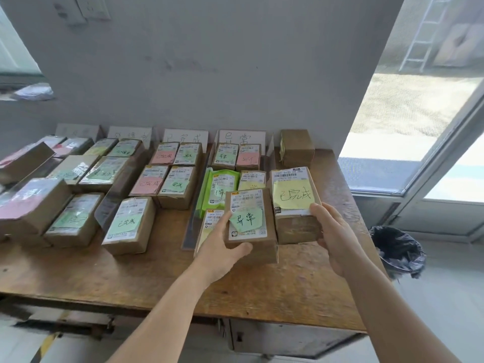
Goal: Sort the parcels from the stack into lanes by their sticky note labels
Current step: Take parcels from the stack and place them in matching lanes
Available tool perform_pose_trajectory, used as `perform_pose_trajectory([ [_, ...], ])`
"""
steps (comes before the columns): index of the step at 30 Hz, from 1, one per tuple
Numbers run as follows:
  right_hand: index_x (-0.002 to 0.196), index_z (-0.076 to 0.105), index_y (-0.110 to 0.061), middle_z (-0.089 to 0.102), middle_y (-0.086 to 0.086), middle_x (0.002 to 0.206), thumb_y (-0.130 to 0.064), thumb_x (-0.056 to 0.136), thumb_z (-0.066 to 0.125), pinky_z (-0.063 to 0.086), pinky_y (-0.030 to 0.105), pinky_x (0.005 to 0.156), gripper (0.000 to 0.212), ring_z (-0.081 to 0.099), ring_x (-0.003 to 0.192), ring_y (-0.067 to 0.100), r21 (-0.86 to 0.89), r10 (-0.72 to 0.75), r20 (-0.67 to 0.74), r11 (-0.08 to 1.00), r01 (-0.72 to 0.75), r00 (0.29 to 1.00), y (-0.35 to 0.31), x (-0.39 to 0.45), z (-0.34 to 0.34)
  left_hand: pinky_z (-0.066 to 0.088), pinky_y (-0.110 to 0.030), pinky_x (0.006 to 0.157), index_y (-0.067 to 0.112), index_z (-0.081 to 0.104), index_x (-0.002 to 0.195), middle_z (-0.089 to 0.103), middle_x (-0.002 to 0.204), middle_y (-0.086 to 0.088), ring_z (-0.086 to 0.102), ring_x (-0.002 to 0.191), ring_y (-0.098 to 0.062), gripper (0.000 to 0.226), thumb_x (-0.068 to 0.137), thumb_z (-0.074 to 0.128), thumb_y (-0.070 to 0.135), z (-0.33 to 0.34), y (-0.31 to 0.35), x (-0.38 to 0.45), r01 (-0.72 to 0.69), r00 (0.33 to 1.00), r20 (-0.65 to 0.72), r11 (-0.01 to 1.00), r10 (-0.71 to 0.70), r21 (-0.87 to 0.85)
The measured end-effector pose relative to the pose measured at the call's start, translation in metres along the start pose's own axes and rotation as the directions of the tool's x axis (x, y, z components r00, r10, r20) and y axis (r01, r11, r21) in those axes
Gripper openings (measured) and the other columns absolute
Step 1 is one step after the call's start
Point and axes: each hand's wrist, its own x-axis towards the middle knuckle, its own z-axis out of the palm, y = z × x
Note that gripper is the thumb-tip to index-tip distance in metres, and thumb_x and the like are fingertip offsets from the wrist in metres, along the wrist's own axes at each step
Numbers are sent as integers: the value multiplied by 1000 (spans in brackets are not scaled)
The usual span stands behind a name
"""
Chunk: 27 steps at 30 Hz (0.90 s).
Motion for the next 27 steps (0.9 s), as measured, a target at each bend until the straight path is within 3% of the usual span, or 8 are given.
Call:
perform_pose_trajectory([
  [4, 115, 59, -36, 72, -13, 93, -51, 77, 60, 41, 19, 61, 41, 65, 71, -5, -7, 5, 15, 1000, -5, 1000, 1, 2, -3, 37, -43, 107, 46, 18, 146, 33, 148, 19, 31, 136, -10, 85, 83, 72, 33, 0, 0, 1, -19, 999, -30, 995, 22, 102],
  [9, 115, 60, -36, 71, -10, 99, -51, 77, 59, 39, 22, 63, 40, 63, 77, 2, -5, 8, 16, 1000, -8, 1000, 1, 6, -8, 45, -42, 98, 49, 19, 143, 39, 140, 21, 51, 120, -20, 79, 84, 69, 38, 0, 1, 3, -34, 999, -15, 971, 39, 236],
  [16, 113, 61, -33, 69, -8, 96, -49, 79, 61, 38, 21, 61, 38, 58, 71, 2, -27, 33, 28, 999, -32, 999, 8, 13, -10, 42, -38, 101, 37, 21, 147, 37, 148, 8, 47, 124, -19, 72, 89, 63, 38, 7, -6, 10, -32, 999, -2, 938, 35, 345],
  [19, 113, 60, -35, 69, -11, 95, -51, 78, 61, 40, 20, 61, 39, 60, 70, 0, -34, 32, 15, 999, -32, 999, 12, 14, -5, 39, -35, 100, 29, 20, 149, 37, 146, 1, 40, 129, -20, 73, 90, 62, 35, 11, -10, 12, -20, 999, -32, 867, 42, 498],
  [22, 114, 58, -38, 69, -10, 100, -55, 74, 62, 41, 22, 65, 44, 64, 82, 5, -33, 24, 7, 999, -24, 1000, 11, 16, -1, 30, -38, 109, 26, 18, 149, 23, 152, -1, 22, 138, -22, 73, 91, 61, 30, 15, -7, 15, -77, 987, -56, 742, 153, 666],
  [25, 114, 59, -38, 69, -9, 102, -57, 71, 61, 41, 23, 66, 48, 64, 87, 7, -34, 19, 6, 999, -18, 1000, 10, 18, 1, 14, -42, 116, 33, 19, 149, 8, 158, 3, 1, 145, -22, 71, 91, 60, 27, 19, -3, 20, -201, 965, 61, 575, 254, 793],
  [27, 115, 59, -36, 69, -9, 99, -55, 72, 61, 43, 19, 61, 46, 64, 78, 2, -26, 15, 4, 1000, -15, 1000, 10, 18, 0, 16, -41, 115, 32, 25, 147, 17, 157, 1, 8, 144, -22, 65, 92, 58, 24, 21, -1, 23, -246, 956, 119, 514, 267, 822],
])
